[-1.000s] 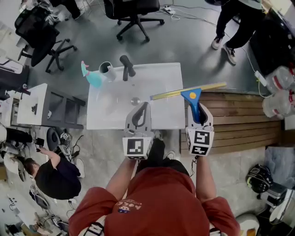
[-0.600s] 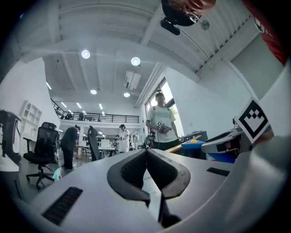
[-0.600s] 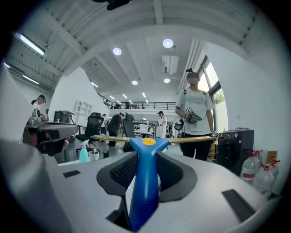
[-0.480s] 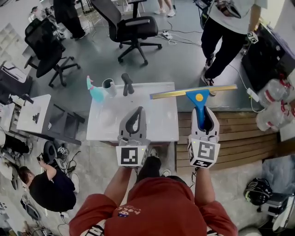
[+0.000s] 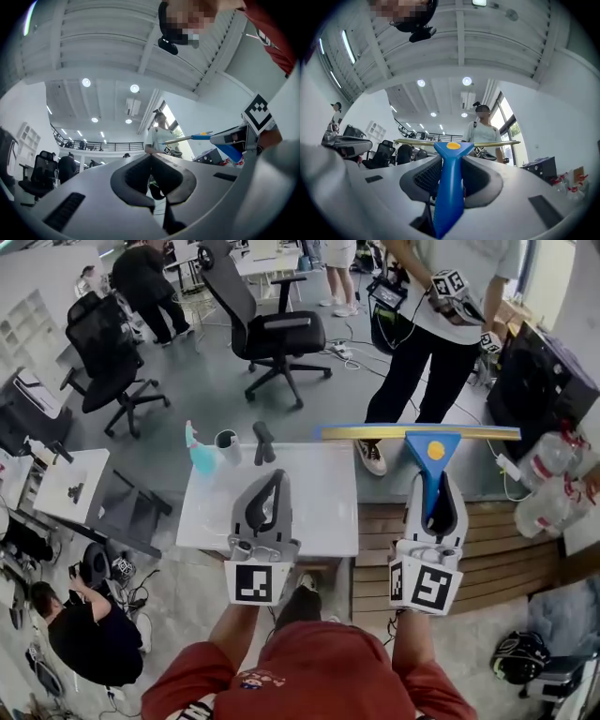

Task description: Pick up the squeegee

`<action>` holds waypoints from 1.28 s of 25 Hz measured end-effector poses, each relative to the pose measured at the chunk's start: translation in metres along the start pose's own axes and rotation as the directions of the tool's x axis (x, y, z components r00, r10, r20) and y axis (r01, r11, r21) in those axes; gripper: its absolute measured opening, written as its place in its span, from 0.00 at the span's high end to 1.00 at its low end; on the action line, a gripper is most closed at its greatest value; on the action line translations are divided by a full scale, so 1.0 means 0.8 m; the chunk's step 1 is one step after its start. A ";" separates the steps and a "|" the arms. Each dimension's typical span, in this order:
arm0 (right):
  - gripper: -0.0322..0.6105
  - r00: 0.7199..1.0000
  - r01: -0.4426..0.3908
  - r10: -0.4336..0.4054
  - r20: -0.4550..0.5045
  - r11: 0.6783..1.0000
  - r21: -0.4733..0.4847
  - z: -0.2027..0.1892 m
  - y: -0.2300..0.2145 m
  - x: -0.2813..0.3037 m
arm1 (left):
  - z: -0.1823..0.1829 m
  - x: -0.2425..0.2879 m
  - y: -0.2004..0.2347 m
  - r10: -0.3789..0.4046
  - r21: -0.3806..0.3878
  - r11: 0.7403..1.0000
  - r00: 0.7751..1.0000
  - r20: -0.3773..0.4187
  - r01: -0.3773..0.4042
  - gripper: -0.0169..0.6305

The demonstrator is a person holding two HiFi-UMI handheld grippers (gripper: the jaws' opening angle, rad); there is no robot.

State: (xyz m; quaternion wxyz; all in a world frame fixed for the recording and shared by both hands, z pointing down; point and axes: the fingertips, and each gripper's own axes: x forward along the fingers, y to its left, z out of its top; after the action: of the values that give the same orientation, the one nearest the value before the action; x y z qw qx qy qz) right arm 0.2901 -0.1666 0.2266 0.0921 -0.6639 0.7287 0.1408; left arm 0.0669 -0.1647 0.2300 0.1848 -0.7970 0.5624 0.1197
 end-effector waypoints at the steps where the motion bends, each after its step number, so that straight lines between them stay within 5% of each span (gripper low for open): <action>1: 0.73 1.000 0.006 -0.006 0.018 1.000 -0.005 0.007 -0.003 0.000 | 0.006 0.001 0.002 0.003 0.009 1.000 1.000 0.014 -0.003 0.95; 32: 0.73 0.998 -0.057 0.056 -0.035 0.998 -0.016 -0.027 0.022 0.010 | 0.000 0.002 0.005 -0.004 0.010 1.000 1.000 0.029 0.004 0.95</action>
State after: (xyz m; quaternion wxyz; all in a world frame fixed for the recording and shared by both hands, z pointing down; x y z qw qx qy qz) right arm 0.2733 -0.1799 0.2461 0.0699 -0.6462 0.7473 0.1381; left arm 0.0637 -0.1673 0.2284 0.1972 -0.7954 0.5586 0.1281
